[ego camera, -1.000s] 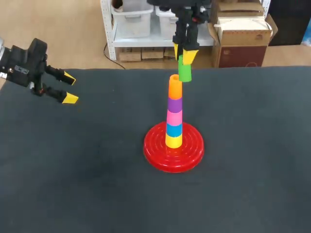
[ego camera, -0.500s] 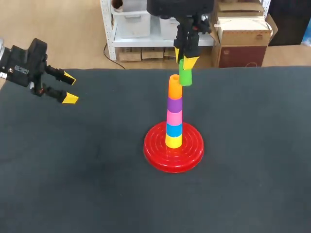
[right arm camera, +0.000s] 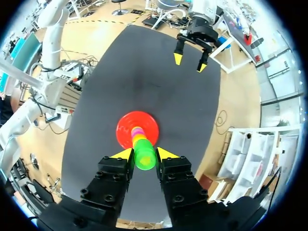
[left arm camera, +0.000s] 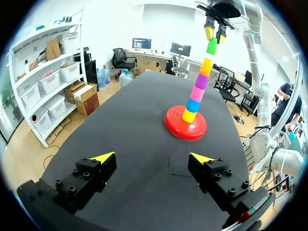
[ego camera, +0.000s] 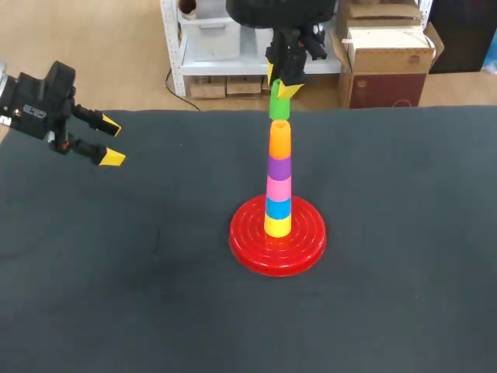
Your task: Pick up and stack the cylinders on the red base in this order: pink,purple,orange,green
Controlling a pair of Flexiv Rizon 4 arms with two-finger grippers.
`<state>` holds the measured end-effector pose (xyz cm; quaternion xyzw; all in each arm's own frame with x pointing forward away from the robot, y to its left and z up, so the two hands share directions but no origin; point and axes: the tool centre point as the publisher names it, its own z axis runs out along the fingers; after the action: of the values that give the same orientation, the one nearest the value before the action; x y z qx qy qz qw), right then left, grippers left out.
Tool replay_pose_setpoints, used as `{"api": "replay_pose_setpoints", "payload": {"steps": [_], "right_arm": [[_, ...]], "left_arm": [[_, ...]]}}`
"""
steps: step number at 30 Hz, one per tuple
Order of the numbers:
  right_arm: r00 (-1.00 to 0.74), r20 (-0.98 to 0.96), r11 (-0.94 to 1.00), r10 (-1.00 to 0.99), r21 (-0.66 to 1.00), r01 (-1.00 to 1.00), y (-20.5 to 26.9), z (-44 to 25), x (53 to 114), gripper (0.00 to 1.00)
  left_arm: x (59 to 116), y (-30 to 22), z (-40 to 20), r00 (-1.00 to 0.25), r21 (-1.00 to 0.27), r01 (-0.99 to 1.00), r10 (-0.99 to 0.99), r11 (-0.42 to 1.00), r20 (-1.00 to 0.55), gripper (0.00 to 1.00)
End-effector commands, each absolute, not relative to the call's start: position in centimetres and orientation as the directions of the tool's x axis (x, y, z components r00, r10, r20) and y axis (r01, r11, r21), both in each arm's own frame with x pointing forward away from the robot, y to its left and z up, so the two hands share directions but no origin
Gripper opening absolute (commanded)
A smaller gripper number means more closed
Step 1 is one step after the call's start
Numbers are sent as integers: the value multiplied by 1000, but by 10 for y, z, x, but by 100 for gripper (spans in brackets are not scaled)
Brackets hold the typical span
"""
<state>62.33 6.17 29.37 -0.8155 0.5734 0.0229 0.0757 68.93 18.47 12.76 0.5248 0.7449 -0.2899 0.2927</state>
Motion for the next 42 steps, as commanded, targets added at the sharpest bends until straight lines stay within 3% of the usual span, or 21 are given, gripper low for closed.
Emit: {"api": "replay_pose_setpoints", "payload": {"steps": [1,15,42], "right_arm": [[342,-123,-298,-932,-280,-913,59,295,622,0],[366,-136,-368,-921,-12,-930,58,306,629,0],[334,-57,-334,-941,-8,-943,62,269,633,0]], "left_arm": [[689,185,127,-275,-123,952,610,280,-743,100],[689,185,127,-275,-123,952,610,280,-743,100],[689,185,127,-275,-123,952,610,280,-743,100]]}}
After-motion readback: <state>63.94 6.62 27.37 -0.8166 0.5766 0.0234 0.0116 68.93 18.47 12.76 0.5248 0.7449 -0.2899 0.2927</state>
